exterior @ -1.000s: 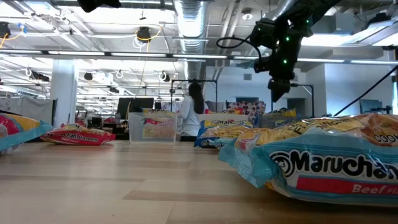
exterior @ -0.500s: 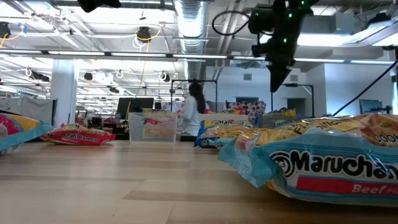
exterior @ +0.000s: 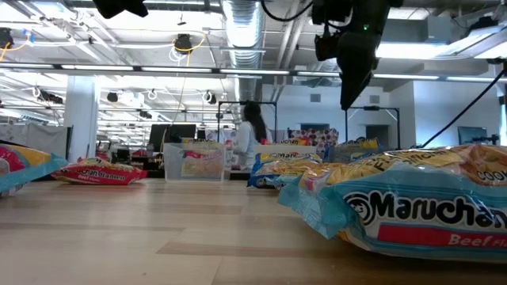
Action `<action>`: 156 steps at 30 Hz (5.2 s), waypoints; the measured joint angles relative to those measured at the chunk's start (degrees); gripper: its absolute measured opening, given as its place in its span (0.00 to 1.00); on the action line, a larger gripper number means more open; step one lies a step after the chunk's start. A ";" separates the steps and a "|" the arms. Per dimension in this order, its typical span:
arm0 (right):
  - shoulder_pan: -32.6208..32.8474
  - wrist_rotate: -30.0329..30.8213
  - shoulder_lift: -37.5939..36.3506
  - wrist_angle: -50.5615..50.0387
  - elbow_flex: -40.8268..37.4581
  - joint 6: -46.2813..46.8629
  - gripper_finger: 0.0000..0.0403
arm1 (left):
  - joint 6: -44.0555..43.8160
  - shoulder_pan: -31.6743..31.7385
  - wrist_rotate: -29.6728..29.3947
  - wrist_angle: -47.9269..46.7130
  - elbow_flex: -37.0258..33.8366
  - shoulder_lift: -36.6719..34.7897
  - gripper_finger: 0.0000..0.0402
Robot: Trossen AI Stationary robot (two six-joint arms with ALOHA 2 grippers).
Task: Sort Maruchan noodles
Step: Put the light blue noodle pack into the transparent bin
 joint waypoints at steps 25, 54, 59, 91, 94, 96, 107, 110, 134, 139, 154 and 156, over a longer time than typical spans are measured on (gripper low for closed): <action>18.34 2.00 0.04 13.15 -3.32 11.22 0.59 | -2.01 0.00 0.00 0.04 0.00 0.00 0.28; 18.87 3.22 17.63 19.88 -7.48 8.13 0.59 | -2.01 0.00 -0.38 -0.44 0.00 -0.02 0.28; 18.85 3.02 18.43 20.07 -7.34 8.80 0.59 | -1.99 0.00 -0.42 -0.46 0.00 0.00 0.28; 23.12 3.73 14.84 18.01 0.81 8.56 0.01 | -10.89 4.67 -0.41 -0.41 0.00 0.00 0.28; 23.90 5.45 14.79 18.65 3.73 4.81 0.01 | -14.11 7.56 0.38 -0.37 0.00 0.00 0.28; 24.27 6.79 14.78 18.63 5.49 1.73 0.01 | -15.64 9.69 1.72 -0.35 0.00 0.00 0.28; 19.16 11.12 14.69 20.07 13.19 -12.47 0.01 | -6.37 23.14 13.20 -0.37 0.00 0.00 0.28; 17.12 11.14 14.67 20.53 13.61 -15.37 0.01 | -3.62 26.99 17.26 -0.16 0.00 0.00 0.30; 14.77 16.11 14.60 27.81 13.70 -37.52 0.01 | -12.76 43.08 34.22 16.65 0.02 6.66 0.45; 14.36 20.13 14.58 29.94 13.71 -39.71 0.01 | -13.38 44.58 37.83 18.08 0.02 8.78 0.45; 14.84 25.30 14.58 30.66 13.72 -39.60 0.01 | -13.22 45.24 38.66 19.14 0.02 9.92 0.45; 15.35 26.61 14.58 30.67 13.73 -39.55 0.01 | -13.22 45.24 38.69 18.44 0.02 9.92 0.45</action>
